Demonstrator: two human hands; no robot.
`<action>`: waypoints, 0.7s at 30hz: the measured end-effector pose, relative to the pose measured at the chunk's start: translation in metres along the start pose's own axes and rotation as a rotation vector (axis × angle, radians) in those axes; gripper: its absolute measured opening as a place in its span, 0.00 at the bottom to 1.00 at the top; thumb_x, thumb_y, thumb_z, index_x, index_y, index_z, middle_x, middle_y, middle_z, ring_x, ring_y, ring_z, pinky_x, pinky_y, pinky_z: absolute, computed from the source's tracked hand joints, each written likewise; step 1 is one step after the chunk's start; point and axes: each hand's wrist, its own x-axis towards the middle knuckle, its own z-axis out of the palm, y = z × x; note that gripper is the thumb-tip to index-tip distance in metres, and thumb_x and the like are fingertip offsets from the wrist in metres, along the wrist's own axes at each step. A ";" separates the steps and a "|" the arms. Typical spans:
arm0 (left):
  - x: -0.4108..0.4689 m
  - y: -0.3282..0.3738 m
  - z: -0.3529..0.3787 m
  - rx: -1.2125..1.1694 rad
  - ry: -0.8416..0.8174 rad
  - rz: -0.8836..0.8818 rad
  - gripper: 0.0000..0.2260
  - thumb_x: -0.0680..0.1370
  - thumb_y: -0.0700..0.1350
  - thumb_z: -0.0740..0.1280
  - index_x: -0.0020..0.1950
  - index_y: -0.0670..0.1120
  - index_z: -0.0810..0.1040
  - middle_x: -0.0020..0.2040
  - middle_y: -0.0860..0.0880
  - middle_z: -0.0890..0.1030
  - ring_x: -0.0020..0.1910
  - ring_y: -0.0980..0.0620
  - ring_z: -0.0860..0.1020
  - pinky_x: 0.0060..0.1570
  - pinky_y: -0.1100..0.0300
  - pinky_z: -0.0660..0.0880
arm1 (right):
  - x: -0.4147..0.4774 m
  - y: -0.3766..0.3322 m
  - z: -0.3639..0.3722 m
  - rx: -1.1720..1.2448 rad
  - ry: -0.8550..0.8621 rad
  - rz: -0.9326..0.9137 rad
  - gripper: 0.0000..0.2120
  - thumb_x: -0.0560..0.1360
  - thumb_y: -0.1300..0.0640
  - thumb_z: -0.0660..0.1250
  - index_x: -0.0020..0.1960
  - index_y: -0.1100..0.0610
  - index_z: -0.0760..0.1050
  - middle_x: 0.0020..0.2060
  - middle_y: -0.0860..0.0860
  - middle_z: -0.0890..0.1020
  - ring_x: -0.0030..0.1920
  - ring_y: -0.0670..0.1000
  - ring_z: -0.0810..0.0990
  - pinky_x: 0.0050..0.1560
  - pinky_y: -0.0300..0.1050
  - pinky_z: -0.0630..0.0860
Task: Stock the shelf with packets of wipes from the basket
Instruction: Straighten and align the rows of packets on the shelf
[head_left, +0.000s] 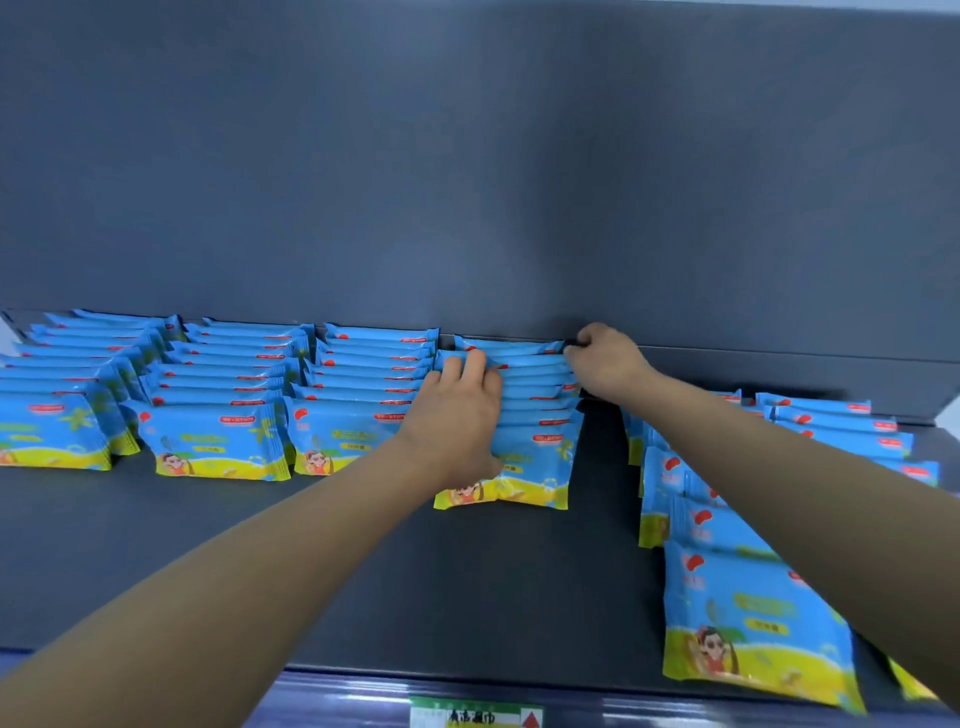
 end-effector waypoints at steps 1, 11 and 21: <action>0.000 -0.002 0.000 -0.024 -0.016 0.000 0.36 0.67 0.60 0.68 0.68 0.42 0.61 0.61 0.45 0.63 0.58 0.47 0.65 0.60 0.54 0.66 | -0.004 0.003 0.001 0.142 -0.039 0.045 0.10 0.78 0.57 0.58 0.55 0.61 0.72 0.51 0.56 0.76 0.47 0.53 0.75 0.47 0.47 0.74; 0.001 -0.006 0.006 -0.156 -0.127 -0.072 0.50 0.64 0.63 0.72 0.75 0.44 0.49 0.73 0.44 0.53 0.72 0.43 0.52 0.72 0.50 0.54 | -0.012 0.006 0.017 0.331 0.016 0.116 0.12 0.78 0.60 0.55 0.59 0.57 0.73 0.50 0.52 0.77 0.49 0.52 0.77 0.49 0.47 0.75; 0.000 -0.010 0.007 -0.081 -0.199 -0.037 0.52 0.66 0.61 0.71 0.76 0.44 0.41 0.76 0.41 0.45 0.75 0.41 0.43 0.73 0.50 0.45 | -0.006 -0.002 0.031 0.332 0.041 -0.077 0.12 0.79 0.58 0.59 0.60 0.50 0.74 0.43 0.47 0.75 0.35 0.43 0.73 0.31 0.32 0.68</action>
